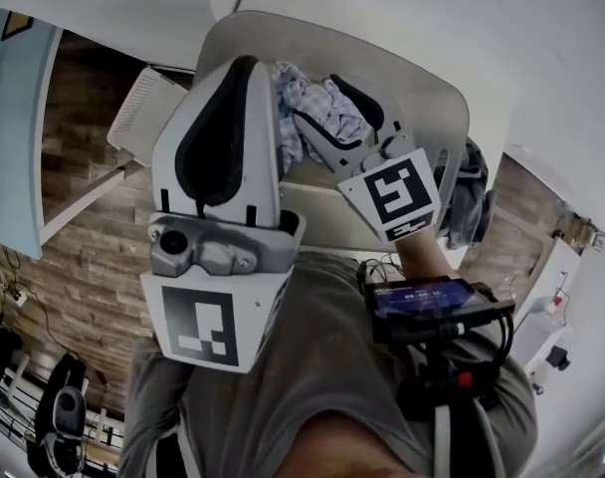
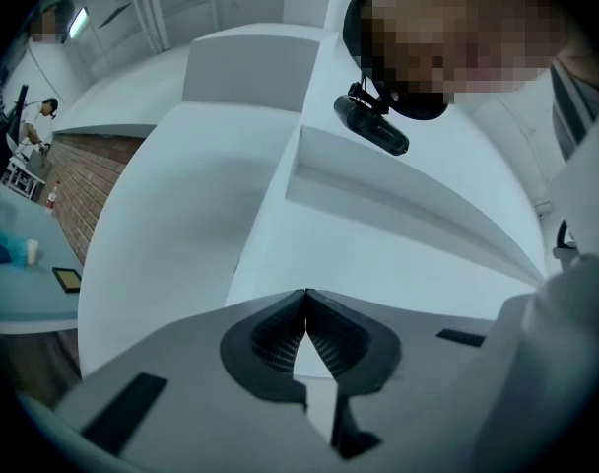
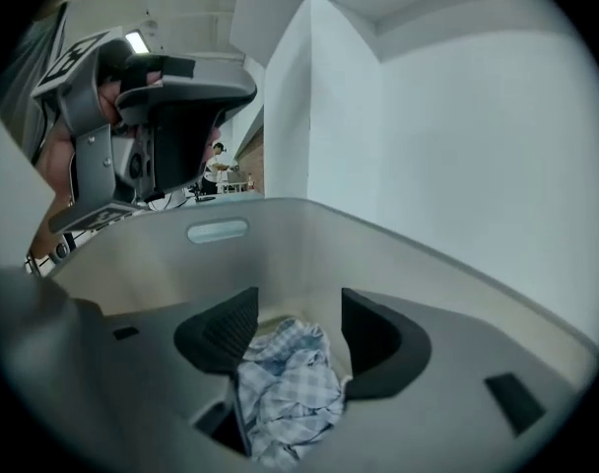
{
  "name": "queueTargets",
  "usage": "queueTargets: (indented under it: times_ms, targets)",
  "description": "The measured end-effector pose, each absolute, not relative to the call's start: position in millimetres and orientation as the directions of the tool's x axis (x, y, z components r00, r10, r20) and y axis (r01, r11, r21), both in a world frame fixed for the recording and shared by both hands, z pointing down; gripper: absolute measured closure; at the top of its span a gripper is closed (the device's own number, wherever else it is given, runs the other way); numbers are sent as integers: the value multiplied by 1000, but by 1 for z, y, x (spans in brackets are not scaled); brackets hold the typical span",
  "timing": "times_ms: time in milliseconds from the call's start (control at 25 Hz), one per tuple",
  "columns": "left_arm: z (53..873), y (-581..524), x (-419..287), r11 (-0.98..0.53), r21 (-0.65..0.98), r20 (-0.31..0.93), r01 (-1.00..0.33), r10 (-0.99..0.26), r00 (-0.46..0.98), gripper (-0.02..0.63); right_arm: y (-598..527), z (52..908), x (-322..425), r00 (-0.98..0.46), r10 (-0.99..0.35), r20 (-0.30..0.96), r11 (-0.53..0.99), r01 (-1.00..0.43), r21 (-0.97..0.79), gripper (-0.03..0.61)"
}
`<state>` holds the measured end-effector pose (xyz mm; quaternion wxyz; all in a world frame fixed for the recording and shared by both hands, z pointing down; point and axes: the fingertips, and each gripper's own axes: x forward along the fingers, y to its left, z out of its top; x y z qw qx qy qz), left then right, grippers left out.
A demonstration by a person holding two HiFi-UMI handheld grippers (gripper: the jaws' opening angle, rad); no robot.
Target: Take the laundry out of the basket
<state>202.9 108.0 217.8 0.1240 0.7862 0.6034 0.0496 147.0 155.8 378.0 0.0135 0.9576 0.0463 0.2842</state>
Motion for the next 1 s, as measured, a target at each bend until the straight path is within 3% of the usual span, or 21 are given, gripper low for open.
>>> queueTargets:
  times_ms: [320,760,1000]
  targets:
    - [246,101,199,-229,277,-12,933,970,241,604,139,441,123,663,54,747,-998,47,31,239]
    - [236,105,211,-279,307,-27,910,953,301,604,135,494,100,488,-9,873,-1000,-28,5,238]
    - [235,107,217,-302,327,-24,895,944,328,604,139,497,104,475,-24,879,-999,-50,0,415]
